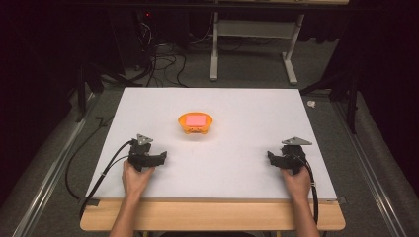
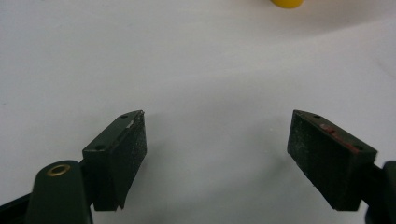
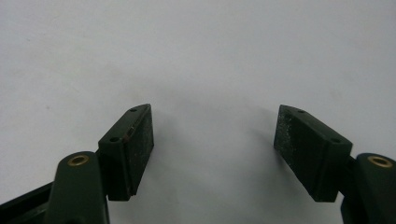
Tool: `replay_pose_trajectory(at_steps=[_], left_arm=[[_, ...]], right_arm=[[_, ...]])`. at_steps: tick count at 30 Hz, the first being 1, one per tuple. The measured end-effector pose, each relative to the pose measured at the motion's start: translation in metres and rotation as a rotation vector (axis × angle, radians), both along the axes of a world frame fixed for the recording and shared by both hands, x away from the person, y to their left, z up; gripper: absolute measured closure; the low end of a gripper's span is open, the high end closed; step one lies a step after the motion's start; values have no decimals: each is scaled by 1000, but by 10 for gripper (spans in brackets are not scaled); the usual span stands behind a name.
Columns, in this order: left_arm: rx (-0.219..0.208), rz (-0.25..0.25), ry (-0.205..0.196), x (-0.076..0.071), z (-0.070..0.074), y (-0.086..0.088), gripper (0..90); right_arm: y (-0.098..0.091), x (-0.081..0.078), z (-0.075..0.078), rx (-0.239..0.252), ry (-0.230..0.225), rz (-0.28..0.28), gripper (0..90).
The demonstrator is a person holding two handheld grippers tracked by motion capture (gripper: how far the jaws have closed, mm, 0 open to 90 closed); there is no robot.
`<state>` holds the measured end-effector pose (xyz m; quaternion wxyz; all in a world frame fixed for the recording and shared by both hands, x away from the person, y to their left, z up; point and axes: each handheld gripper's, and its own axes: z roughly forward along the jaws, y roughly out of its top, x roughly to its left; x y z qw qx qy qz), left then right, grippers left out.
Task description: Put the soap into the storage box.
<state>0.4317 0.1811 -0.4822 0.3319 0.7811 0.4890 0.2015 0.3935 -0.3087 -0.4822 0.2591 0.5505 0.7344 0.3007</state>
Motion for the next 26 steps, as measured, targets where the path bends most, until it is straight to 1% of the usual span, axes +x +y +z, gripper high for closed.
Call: replay_pose_trajectory(at_steps=[1,3,4,6,9,26], left_arm=[[10,-2,-5,0,-3,-1,197],[5,-4,-6,0,-3,-1,194],[-6,-2,-11,0,-4,0,193],[-14,-2,-15,0,-5,0,191],[-14,-2,-20,-1,-6,0,189],[-24,-5,-15,0,-6,2,186]], right_arm=[[0,0,0,1,0,-1,291],[0,0,0,1,0,-1,292],[0,0,0,1,0,-1,291],[0,0,0,1,0,-1,291],[0,0,0,1,0,-1,291],[0,0,0,1,1,1,291]])
